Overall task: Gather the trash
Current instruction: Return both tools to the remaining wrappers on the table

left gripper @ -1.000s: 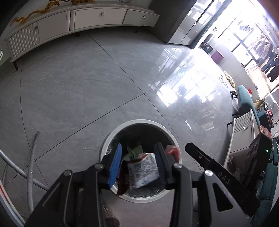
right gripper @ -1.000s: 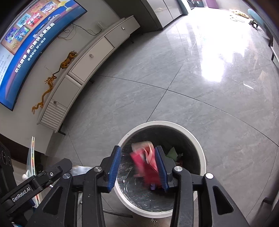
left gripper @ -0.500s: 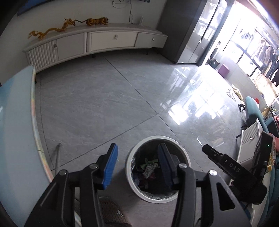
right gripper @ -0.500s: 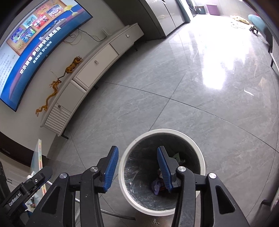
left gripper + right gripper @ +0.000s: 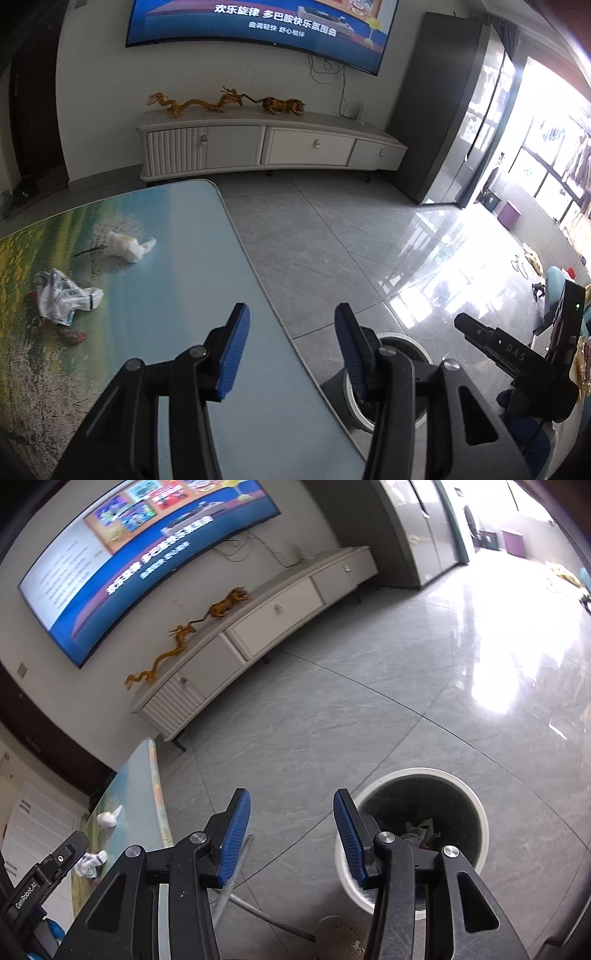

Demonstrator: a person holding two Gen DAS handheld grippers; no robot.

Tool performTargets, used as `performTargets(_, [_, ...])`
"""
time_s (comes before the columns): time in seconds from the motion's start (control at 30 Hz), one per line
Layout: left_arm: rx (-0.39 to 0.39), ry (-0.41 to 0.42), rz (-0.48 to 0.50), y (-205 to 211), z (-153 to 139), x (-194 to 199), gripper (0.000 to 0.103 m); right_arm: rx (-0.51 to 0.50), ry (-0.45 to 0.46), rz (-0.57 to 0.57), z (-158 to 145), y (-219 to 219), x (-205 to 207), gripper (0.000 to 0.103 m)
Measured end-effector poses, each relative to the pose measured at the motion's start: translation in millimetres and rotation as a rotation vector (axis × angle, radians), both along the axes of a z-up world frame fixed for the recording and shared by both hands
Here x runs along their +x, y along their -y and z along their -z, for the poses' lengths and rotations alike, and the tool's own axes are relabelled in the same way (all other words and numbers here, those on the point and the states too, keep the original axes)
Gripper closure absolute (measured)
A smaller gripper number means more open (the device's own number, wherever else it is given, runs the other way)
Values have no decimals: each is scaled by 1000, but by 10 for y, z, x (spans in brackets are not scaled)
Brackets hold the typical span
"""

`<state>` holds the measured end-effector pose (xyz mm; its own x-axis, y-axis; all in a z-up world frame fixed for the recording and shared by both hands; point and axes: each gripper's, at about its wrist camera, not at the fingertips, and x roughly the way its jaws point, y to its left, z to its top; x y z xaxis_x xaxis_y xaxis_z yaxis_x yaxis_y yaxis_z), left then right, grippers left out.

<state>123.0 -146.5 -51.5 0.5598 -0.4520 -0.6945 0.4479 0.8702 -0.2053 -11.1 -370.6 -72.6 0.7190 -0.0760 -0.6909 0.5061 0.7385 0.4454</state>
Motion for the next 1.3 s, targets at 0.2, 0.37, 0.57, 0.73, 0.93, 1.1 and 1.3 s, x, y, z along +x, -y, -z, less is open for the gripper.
performTargets(0.2, [-60,20,-85,-608,-205,40,57,-57,21,-106,-321,-510,252,59])
performTargets(0.37, [-103,38,-148,-1063,-327,46,57,-88,45,-187,-558,-932,399,57])
performTargets(0.57, [-136,76,-217,-1498,-577,40,57,-117,91,-276,-850,-1360,550,57])
performTargets(0.73, [-105,109,-243,-1677,-807,61,57,-138,144,-350,-1103,-1674,702,56])
performTargets(0.93, [-118,132,-272,-1842,-1000,122,57,-166,222,-431,-1468,-1996,911,56])
performTargets(1.1, [-113,145,-302,-1915,-1119,222,57,-169,291,-486,-1717,-2118,1040,54])
performTargets(1.3, [-98,123,-329,-1956,-1008,413,57,-162,305,-516,-1741,-2159,1313,53])
